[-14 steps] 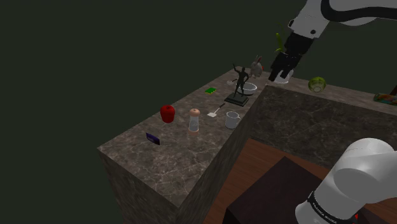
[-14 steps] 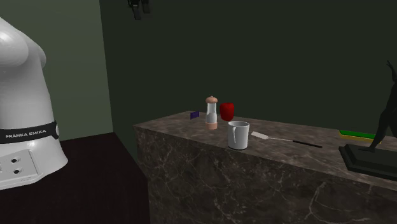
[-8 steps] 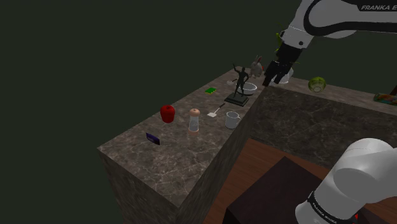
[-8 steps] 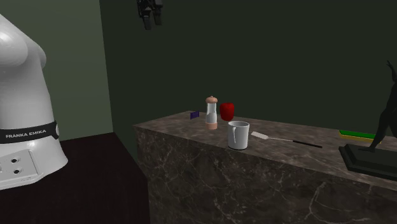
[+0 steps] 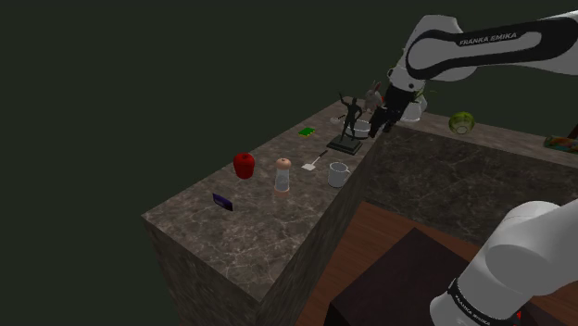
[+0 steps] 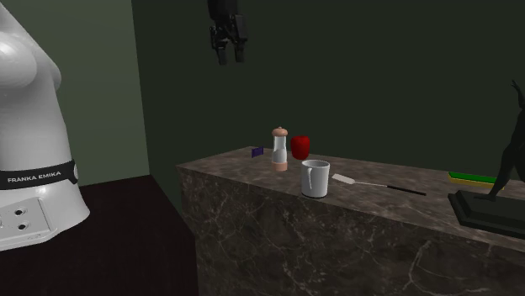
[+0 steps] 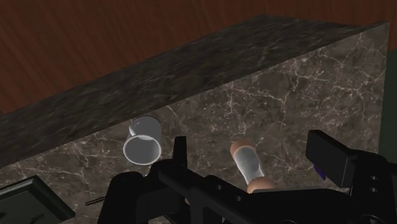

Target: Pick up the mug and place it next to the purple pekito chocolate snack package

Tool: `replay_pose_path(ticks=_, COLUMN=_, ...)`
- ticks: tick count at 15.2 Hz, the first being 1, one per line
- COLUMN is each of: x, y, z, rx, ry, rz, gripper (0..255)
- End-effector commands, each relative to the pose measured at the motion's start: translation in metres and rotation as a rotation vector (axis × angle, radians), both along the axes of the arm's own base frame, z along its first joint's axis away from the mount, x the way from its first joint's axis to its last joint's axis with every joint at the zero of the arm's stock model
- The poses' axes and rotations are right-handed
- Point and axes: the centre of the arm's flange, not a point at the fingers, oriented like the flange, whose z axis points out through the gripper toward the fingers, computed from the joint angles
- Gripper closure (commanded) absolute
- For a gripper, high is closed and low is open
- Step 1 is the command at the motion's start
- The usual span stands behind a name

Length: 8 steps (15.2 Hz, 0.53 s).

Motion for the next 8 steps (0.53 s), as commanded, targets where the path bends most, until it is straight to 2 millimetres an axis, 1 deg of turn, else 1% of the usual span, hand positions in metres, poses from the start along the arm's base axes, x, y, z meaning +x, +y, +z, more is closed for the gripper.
replay_pose_path(ticks=1, x=0.016, y=-0.012, z=-0.019, rx=-0.001, ry=0.003, rz=0.003, gripper=0)
replay_pose_path(ticks=8, x=0.070, y=-0.052, z=-0.084, rx=0.000, ry=0.020, rz=0.014, gripper=0)
